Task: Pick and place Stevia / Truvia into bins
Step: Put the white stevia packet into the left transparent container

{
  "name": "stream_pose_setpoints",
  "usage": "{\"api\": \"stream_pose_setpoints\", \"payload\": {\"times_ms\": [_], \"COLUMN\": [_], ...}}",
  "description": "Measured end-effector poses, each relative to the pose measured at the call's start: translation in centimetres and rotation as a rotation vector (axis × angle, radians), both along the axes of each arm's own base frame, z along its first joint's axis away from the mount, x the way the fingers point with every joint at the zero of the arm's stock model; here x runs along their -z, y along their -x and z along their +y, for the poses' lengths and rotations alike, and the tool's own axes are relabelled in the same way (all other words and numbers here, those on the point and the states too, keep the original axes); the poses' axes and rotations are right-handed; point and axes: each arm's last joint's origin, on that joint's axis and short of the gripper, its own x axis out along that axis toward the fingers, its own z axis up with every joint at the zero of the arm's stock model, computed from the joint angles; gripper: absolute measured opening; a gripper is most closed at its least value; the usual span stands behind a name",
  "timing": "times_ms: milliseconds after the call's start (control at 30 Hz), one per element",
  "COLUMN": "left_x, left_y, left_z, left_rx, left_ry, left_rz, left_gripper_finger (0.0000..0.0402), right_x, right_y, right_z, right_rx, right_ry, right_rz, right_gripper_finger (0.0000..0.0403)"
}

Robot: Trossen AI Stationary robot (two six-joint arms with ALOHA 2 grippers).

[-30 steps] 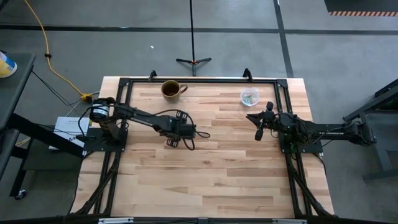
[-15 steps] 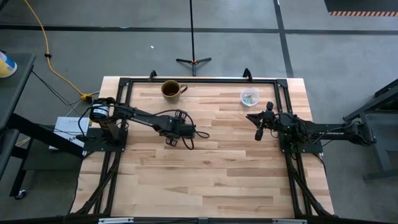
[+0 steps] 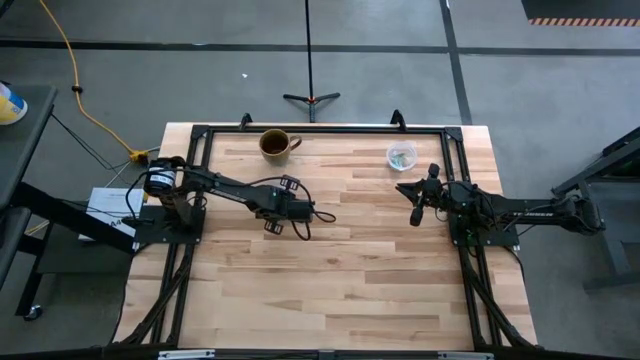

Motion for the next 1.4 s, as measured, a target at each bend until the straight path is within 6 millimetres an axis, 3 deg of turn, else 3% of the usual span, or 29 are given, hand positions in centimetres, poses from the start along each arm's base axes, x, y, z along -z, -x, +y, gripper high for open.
{"api": "stream_pose_setpoints", "payload": {"times_ms": [267, 500, 767, 900, 1067, 1267, 1400], "left_x": [0.0, -0.5, -4.0, -5.3, -5.3, -5.2, -5.2], "left_y": [0.0, -0.2, -1.6, -1.2, 0.0, 0.2, 0.5], "left_z": [0.0, 0.1, 0.1, 0.1, 0.0, -0.1, -0.1], "left_rx": [0.0, 0.009, -0.027, -0.117, -0.224, -0.21, -0.214], "left_ry": [-0.004, -0.062, -0.06, -0.052, -0.005, 0.039, 0.038], "left_rz": [0.0, 0.009, -0.011, 0.02, 0.088, 0.116, 0.146], "left_gripper_finger": [0.0022, 0.0033, 0.0023, 0.0023, 0.0023, 0.0023, 0.0045], "right_x": [0.0, 0.0, 0.0, 0.0, 0.0, 0.0, 0.0], "right_y": [0.0, 0.0, 0.0, 0.0, 0.0, 0.0, 0.0], "right_z": [0.0, 0.0, 0.0, 0.0, 0.0, 0.0, 0.0], "right_rx": [0.0, 0.0, 0.0, 0.0, -0.004, -0.004, -0.009], "right_ry": [0.0, 0.0, 0.0, 0.0, 0.019, 0.019, 0.017], "right_rz": [0.0, 0.0, 0.0, 0.0, 0.01, 0.009, 0.008], "right_gripper_finger": [0.0032, 0.0032, 0.0032, 0.0032, 0.0032, 0.0032, 0.0032]}}
